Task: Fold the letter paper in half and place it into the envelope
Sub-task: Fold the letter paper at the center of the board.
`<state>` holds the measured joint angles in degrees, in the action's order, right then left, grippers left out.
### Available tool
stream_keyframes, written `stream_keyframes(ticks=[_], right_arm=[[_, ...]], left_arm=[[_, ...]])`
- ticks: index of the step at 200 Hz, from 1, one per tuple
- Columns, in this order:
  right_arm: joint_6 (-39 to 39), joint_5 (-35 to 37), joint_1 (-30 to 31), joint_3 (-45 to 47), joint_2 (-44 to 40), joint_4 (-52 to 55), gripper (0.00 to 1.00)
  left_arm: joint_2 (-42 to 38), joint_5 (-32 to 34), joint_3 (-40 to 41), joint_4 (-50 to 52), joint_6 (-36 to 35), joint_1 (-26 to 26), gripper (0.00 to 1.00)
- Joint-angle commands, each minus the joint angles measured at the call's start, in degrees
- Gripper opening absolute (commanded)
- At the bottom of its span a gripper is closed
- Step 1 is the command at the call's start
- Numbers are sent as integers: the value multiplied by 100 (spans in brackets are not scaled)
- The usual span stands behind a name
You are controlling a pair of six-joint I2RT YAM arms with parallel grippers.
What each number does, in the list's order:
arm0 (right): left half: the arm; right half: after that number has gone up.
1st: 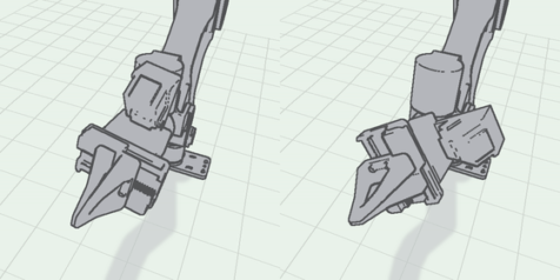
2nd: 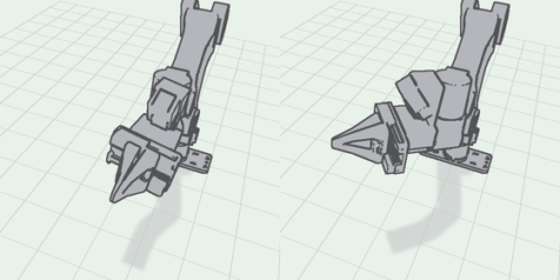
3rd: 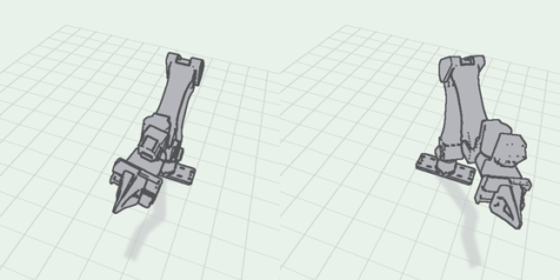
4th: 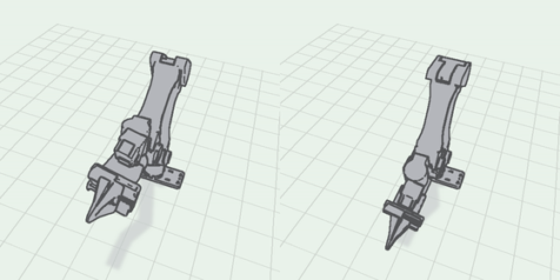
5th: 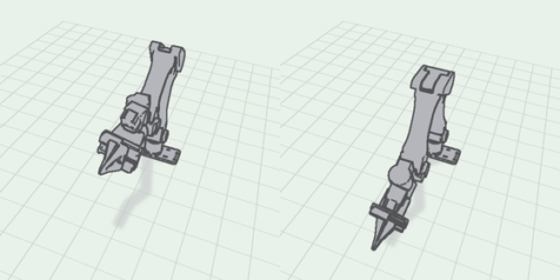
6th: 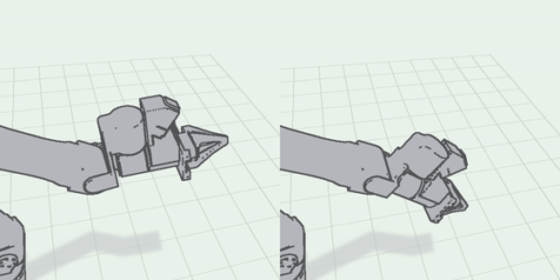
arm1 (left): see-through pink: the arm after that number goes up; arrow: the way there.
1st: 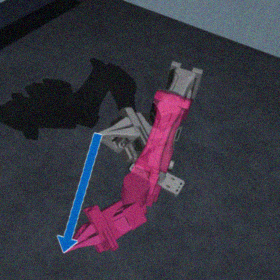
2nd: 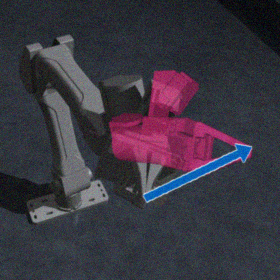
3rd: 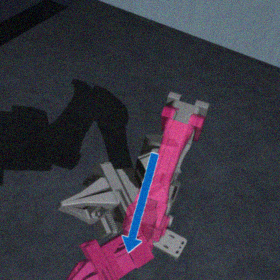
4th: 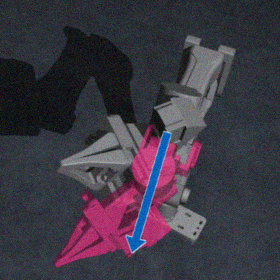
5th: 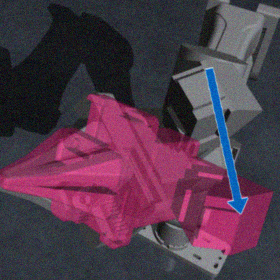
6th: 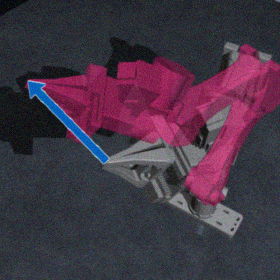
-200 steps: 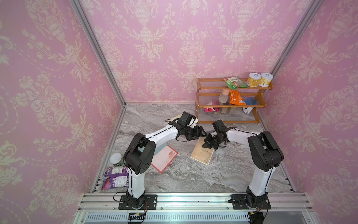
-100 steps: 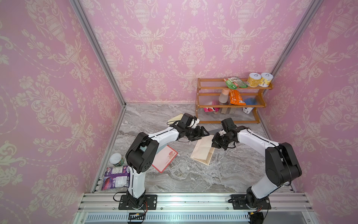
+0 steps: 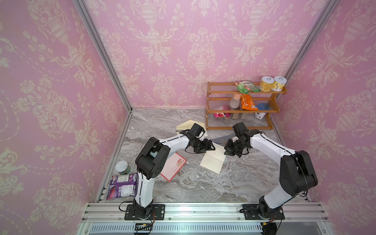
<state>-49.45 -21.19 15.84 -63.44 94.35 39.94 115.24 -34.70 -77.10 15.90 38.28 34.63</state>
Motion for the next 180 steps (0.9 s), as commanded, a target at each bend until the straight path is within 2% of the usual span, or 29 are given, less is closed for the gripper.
stream_keyframes(ticks=[1, 93, 180], right_arm=[[-89, -63, -19, -72, 392, -153, 0], [-5, 193, -28, -340, 1459, -136, 0], [-179, -295, -118, -681, 2095, -346, 0]], left_arm=[[-87, 281, -9, 514, -502, -79, 77], [-34, 358, 63, 896, -1066, -90, 78], [-414, 290, 630, 1123, -1420, -80, 78]])
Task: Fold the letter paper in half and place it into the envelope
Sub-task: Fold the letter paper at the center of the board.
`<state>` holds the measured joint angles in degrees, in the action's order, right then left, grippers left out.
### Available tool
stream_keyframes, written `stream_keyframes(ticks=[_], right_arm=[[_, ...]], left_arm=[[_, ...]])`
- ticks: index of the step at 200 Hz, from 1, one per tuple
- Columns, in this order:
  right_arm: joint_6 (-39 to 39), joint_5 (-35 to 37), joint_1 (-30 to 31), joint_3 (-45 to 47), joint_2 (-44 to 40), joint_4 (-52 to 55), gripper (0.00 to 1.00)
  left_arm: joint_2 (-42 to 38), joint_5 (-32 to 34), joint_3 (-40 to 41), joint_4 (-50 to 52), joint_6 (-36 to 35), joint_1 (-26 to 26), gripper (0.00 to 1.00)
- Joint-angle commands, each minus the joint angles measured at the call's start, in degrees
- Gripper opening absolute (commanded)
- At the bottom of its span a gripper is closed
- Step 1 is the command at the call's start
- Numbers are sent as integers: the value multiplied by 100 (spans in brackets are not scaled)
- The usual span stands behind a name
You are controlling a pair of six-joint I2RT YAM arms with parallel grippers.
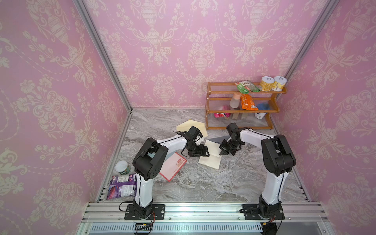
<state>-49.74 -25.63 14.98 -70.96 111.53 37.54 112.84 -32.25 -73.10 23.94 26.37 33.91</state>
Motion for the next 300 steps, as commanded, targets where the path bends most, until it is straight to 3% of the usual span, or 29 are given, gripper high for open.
stream_keyframes(ticks=[1, 50, 101, 129, 157, 174, 188, 204, 218, 247, 272, 300], right_arm=[[-150, 143, -36, 72, 378, -106, 0], [-168, -76, -101, 29, 498, -250, 0], [-170, -220, -118, 119, 529, -404, 0], [-103, -205, -136, 128, 374, -381, 0], [-71, -163, -146, -2, -35, -129, 0], [-129, -115, -150, -155, -358, 184, 0], [-314, -119, -150, -229, -639, 322, 26], [-705, -221, -153, -163, -961, 210, 65], [-1130, -320, -153, -69, -1183, 37, 85], [-2359, -550, -138, 473, -1633, -817, 99], [-3770, -620, -81, 1151, -2008, -2002, 99], [-4770, -431, 54, 1473, -2178, -2626, 99]], left_arm=[[-178, 40, 237, 320, -224, -12, 78], [-296, -408, 509, -147, 172, -12, 76], [-280, -774, 649, -1062, 867, -7, 59], [-194, -732, 506, -1044, 918, -7, 38], [-139, -582, 269, -807, 939, -8, 0], [-155, -438, 60, -659, 1039, -21, 0], [-183, -203, -182, -462, 1168, -22, 0], [-225, 30, -414, -408, 1425, -33, 0], [-246, 279, -588, -412, 1710, -65, 0], [-271, 579, -785, -924, 2512, -128, 0], [-262, 861, -829, -1554, 3342, -165, 0], [-301, 1197, -532, -2717, 4396, -164, 0]])
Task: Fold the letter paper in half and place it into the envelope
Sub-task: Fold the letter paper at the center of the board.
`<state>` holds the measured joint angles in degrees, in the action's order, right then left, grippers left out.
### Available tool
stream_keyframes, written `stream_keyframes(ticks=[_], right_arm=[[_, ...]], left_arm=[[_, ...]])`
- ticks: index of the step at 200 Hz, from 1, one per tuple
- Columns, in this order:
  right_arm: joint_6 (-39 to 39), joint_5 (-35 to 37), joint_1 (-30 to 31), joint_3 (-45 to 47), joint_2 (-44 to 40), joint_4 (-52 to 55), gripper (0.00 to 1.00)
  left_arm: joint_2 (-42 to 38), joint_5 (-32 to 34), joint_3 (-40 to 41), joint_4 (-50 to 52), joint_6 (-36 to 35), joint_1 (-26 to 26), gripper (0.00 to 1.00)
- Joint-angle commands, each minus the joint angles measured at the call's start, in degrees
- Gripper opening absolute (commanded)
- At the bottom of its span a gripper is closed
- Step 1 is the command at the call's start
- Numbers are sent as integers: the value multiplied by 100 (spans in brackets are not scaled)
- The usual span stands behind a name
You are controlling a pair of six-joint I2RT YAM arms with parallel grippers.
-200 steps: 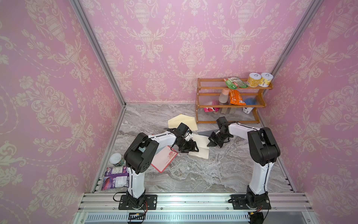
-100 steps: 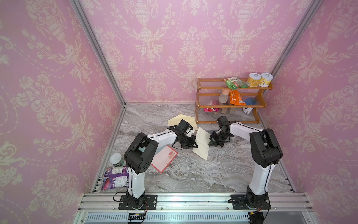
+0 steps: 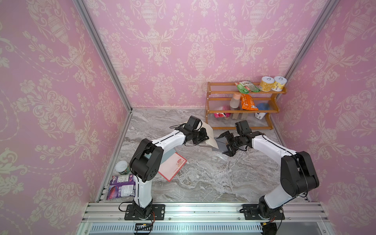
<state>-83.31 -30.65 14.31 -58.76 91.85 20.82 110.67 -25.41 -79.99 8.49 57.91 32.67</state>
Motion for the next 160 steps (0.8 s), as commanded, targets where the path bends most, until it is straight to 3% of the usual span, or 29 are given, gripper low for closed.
stream_keyframes(ticks=[1, 29, 42, 69, 110, 131, 155, 160], right_arm=[[-1450, 88, 128, 279, -224, -1008, 99], [-2230, 571, 271, 665, -266, -2098, 95], [-2395, 699, 337, 672, -189, -2411, 88], [-2576, 1071, 465, 689, -191, -2753, 78], [-2548, 1532, 525, 731, -265, -2907, 69], [-2607, 1645, 538, 767, -141, -3175, 49], [-2583, 1643, 527, 722, -37, -3278, 1], [-2577, 1627, 529, 726, -40, -3270, 0]], left_arm=[[-87, 525, 171, -1226, 1281, -40, 0], [-24, 577, 522, -2245, 2196, -16, 0], [-22, 612, 700, -2576, 2471, 16, 0], [-37, 656, 942, -2932, 2756, 102, 0], [-45, 669, 1126, -3385, 3069, 178, 0], [-41, 623, 1104, -3373, 3053, 216, 0], [-21, 576, 1158, -3428, 3051, 240, 0], [-23, 564, 1167, -3449, 3054, 239, 0]])
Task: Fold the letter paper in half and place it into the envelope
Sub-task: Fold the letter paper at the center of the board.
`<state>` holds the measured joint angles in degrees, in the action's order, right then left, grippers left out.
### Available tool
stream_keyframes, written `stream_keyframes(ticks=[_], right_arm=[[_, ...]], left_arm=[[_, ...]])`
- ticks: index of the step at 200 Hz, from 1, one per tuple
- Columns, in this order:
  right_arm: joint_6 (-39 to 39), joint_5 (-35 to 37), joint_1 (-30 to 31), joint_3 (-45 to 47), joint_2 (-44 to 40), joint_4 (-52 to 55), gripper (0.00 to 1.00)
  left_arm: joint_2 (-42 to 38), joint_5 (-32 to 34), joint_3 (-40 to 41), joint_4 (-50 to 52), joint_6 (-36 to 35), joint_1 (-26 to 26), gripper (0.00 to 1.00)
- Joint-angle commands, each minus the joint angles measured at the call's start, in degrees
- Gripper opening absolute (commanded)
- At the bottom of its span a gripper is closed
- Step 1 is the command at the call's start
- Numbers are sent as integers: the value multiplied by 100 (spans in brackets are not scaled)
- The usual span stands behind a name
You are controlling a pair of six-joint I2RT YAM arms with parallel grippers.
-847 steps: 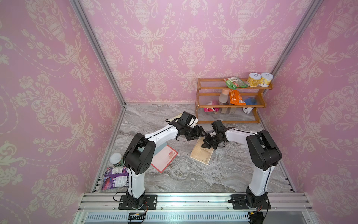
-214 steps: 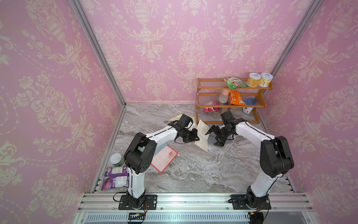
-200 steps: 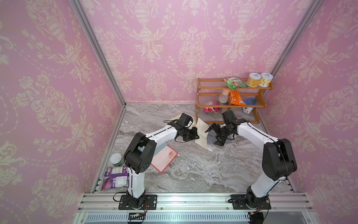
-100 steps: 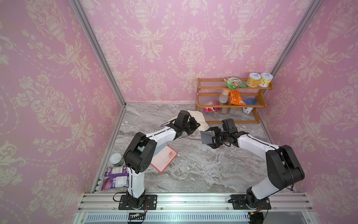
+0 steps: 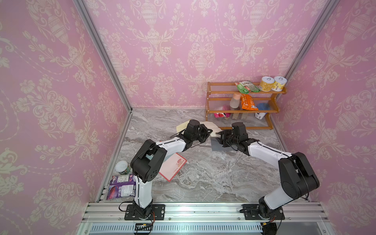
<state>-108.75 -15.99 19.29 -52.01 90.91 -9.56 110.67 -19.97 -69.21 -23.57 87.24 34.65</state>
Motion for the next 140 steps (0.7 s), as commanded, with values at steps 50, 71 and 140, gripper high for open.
stream_keyframes(ticks=[50, 71, 140], right_arm=[[84, 91, 40, 193, -161, -107, 0], [139, 75, 40, 268, -283, -33, 0], [225, -80, 14, 367, -531, 100, 0]], left_arm=[[72, -66, -54, -159, -62, 7, 4], [111, -86, -110, -135, -116, -31, 10], [239, -139, -254, 64, -368, -108, 10]])
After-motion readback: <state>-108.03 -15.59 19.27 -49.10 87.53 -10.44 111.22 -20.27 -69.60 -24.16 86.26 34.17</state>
